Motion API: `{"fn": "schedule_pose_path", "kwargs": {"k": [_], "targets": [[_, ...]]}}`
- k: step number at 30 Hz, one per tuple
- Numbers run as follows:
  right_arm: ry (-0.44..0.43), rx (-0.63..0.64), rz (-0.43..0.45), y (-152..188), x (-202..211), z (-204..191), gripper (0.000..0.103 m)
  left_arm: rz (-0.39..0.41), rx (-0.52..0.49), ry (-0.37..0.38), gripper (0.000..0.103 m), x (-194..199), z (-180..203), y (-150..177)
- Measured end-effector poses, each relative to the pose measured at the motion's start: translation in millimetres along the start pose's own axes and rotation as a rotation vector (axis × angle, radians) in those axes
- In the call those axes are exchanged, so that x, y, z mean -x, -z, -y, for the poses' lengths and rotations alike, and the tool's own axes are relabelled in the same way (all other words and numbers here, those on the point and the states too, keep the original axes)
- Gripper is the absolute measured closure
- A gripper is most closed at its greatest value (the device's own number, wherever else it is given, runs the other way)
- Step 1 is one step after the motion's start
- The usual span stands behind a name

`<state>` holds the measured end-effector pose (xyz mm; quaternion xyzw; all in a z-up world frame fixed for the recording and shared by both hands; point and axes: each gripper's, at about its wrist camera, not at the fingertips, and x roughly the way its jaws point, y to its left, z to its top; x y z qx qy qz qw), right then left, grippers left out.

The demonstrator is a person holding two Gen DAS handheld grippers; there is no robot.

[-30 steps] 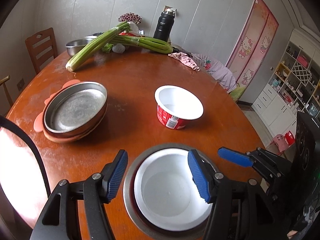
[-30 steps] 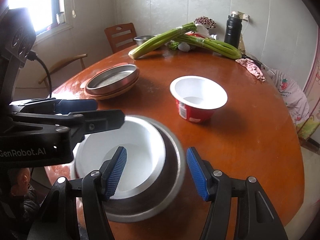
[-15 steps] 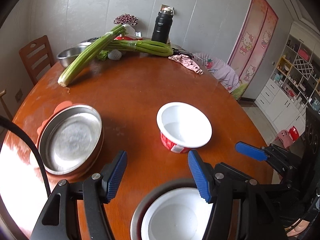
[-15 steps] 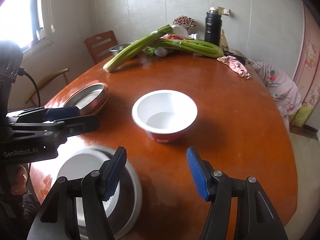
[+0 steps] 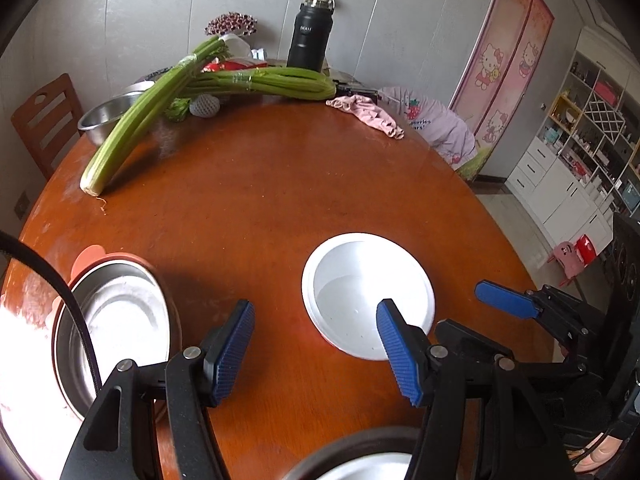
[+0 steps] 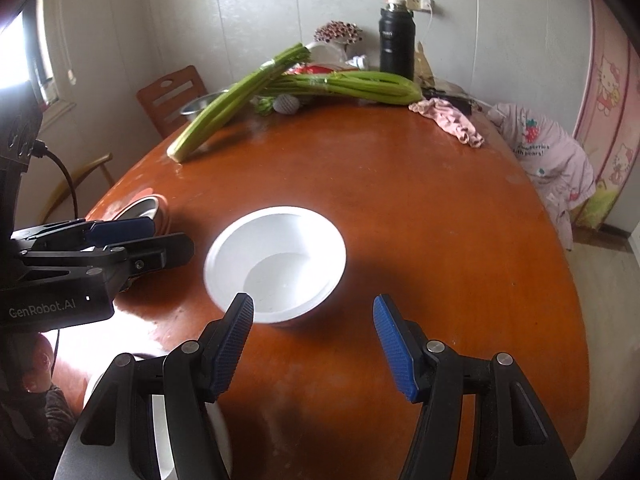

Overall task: Organize plates and bowls
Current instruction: 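Move the right tool to the second red paper bowl and grasp its rim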

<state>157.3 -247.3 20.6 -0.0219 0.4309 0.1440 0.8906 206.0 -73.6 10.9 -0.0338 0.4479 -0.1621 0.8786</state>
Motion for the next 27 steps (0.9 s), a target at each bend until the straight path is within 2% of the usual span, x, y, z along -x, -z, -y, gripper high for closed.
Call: {"fn": "schedule_pose_path", "kwargs": {"k": [15,27], "targets": [[-0.022,-0.014,-0.081,-9,-39,7,0.039,-0.075,0.021,0.03,0.04,-37,-6,-6],[-0.055,-0.01,-0.106,-9,-53,5,0.038,-0.109,0.016,0.051,0.04,-57,-3,-8]]}}
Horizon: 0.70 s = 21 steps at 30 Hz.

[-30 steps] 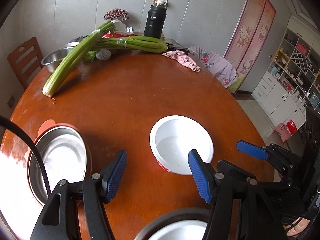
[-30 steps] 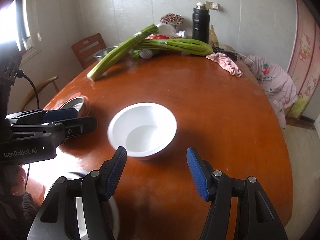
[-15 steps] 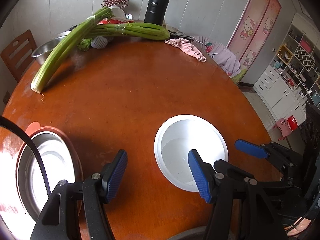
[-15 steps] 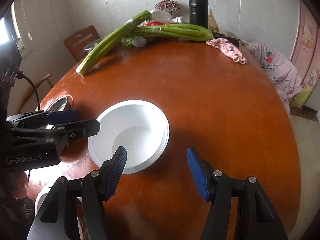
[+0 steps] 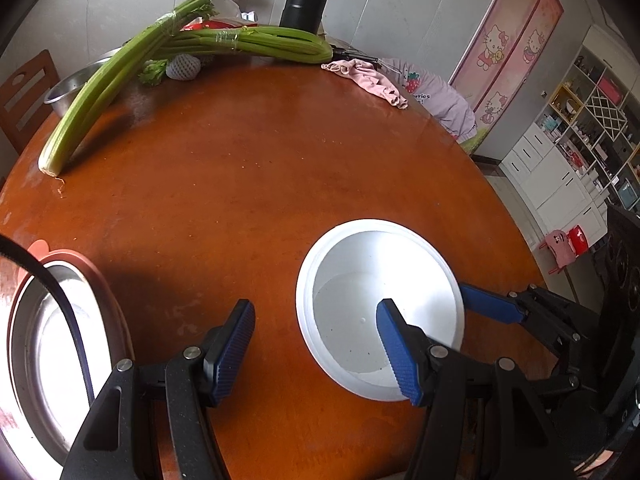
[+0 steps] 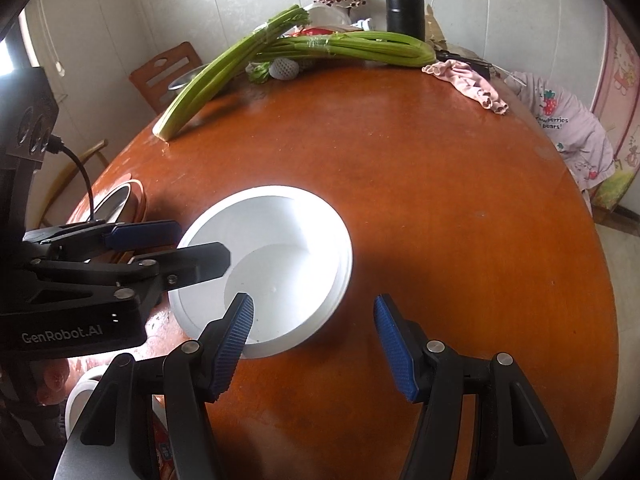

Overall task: Organize plates and bowls
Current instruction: 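Move the right tool to the second red paper bowl and grasp its rim, then carry the second paper bowl with the right tool over the steel bowl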

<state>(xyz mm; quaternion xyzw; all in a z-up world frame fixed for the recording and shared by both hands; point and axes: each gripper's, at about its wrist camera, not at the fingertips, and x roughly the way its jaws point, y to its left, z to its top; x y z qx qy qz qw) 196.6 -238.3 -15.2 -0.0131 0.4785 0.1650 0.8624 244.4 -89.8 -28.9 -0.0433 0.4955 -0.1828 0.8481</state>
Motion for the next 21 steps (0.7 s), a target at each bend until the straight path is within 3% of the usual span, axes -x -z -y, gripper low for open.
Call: {"fn": "schedule_pose_path", "kwargs": {"k": [15,21], "targets": [[-0.075,0.029,-0.032,2,-4,-16,0.038,-0.04,-0.042,0.113,0.042,-10,11,5],[-0.065,0.037,-0.032,4,-2,-22,0.037,-0.026,-0.051,0.119,0.042,-5,13,6]]}}
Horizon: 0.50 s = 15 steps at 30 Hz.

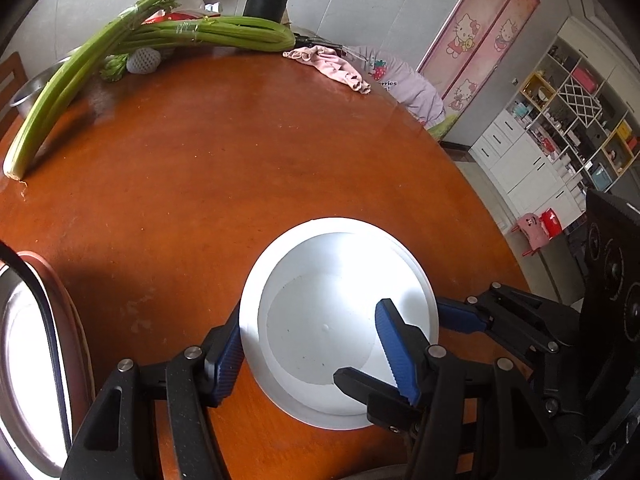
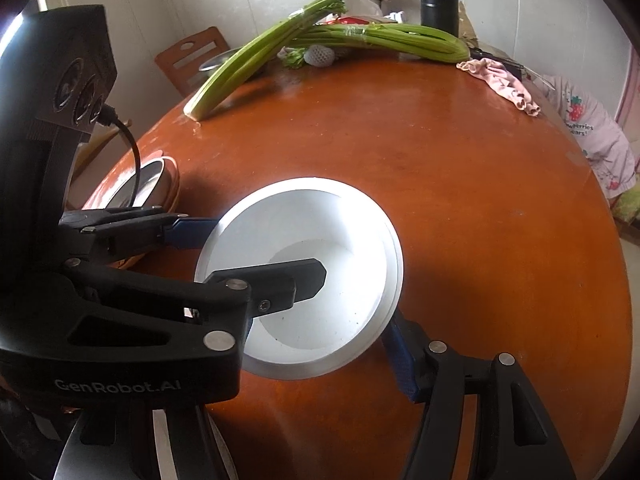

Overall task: Organize plates and bowls
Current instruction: 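Carry the second paper bowl with the right tool over the steel bowl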

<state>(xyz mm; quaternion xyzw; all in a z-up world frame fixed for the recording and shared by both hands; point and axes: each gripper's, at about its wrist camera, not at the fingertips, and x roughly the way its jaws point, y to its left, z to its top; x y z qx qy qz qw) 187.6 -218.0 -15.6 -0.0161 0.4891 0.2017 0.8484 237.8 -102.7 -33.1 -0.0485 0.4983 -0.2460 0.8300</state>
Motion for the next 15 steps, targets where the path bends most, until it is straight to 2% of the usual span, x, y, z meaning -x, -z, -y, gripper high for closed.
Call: {"fn": "schedule_pose_path", "kwargs": {"k": [7,15], "targets": [[0.01,0.01,0.03,0,15,-7,0.037,0.037,-0.02,-0.002,0.042,18,7,4],[0.011,0.034,0.091,2,43,-24,0.037,0.113,-0.05,-0.034,0.042,56,21,14]]}}
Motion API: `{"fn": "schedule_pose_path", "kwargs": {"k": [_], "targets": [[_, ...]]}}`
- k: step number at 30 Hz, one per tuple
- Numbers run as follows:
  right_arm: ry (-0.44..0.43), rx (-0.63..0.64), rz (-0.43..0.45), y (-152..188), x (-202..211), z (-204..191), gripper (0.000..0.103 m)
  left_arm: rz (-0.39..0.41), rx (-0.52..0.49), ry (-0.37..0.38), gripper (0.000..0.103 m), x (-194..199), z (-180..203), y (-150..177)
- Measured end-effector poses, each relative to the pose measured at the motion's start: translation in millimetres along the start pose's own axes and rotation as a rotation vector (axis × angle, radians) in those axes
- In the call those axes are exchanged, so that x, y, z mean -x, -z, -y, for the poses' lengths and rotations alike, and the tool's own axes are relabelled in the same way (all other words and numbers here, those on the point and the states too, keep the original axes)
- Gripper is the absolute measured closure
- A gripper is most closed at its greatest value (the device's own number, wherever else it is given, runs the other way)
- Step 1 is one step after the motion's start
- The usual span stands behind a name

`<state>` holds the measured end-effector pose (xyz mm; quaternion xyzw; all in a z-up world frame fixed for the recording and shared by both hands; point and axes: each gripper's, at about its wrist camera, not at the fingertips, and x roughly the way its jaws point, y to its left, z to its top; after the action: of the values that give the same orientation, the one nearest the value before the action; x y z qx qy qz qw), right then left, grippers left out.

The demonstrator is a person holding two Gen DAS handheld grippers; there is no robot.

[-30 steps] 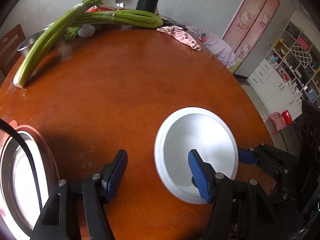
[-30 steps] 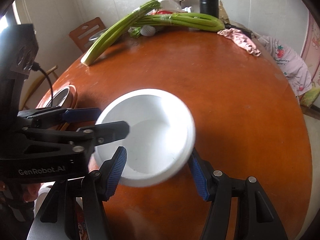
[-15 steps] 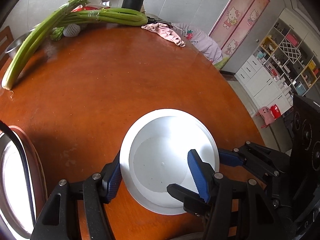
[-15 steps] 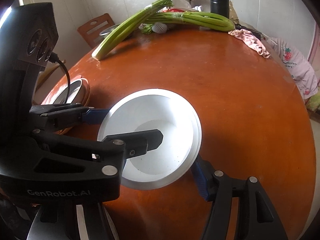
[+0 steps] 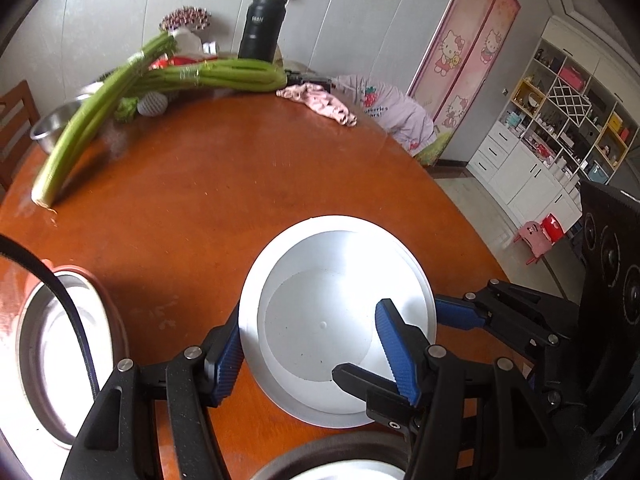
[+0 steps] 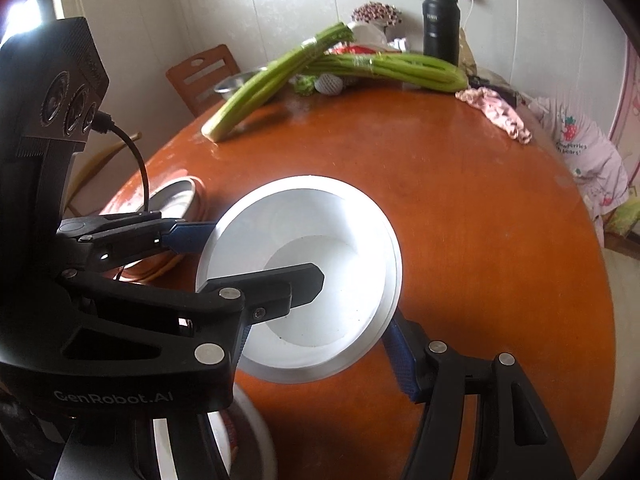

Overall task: Organize plates and bowls
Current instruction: 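Carry the second paper bowl with the right tool over the steel bowl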

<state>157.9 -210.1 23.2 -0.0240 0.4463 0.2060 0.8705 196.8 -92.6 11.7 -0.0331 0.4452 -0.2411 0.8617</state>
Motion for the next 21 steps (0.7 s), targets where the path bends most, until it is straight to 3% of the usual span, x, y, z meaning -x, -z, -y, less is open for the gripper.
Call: {"fn": "schedule_pose_path", "kwargs": {"k": [21], "targets": [[-0.013,0.076,0.103,24,57,-53,0.037,0.118,-0.027,-0.073,0.042,75,20,38]]}}
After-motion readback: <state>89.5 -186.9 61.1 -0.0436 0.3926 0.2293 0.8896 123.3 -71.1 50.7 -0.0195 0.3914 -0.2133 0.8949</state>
